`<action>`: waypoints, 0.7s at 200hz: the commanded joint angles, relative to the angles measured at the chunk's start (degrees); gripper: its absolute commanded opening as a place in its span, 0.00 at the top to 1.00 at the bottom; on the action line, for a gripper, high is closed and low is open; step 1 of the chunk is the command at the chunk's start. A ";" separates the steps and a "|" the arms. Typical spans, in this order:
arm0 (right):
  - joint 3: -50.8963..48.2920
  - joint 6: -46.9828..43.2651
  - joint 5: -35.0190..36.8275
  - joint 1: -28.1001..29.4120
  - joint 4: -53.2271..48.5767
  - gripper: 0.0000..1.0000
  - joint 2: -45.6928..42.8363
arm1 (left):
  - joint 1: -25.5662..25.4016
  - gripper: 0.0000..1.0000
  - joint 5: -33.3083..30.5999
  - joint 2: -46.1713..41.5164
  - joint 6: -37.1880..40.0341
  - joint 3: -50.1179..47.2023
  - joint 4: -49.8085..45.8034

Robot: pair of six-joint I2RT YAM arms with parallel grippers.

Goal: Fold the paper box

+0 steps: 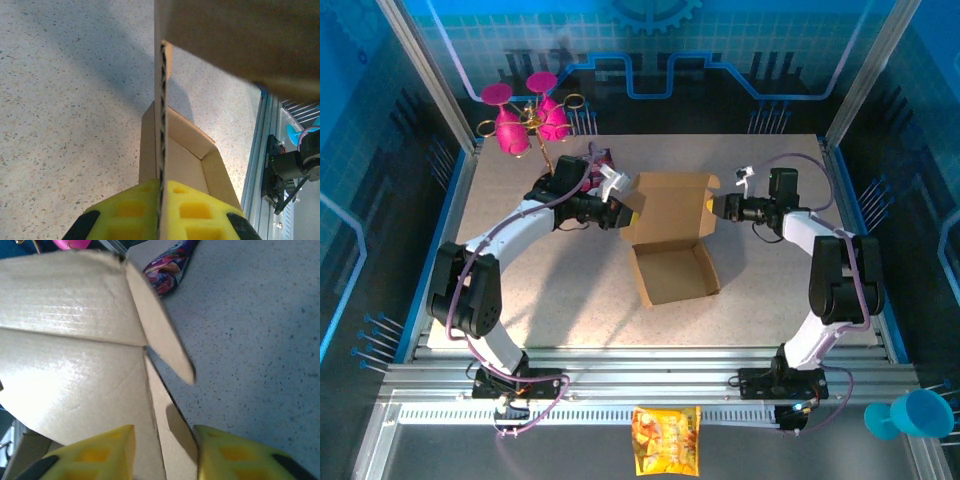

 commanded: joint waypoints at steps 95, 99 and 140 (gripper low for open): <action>-5.20 -4.59 27.84 9.29 2.10 1.00 -11.38 | 0.85 0.76 -14.87 0.68 -8.52 -2.53 7.03; -5.49 -4.72 29.12 9.68 2.30 1.00 -11.95 | 0.76 0.76 -15.30 0.59 -8.76 -2.62 6.84; -5.91 -6.20 36.75 11.92 0.30 1.00 -14.38 | -1.18 0.78 -22.47 0.43 -9.30 -3.82 5.35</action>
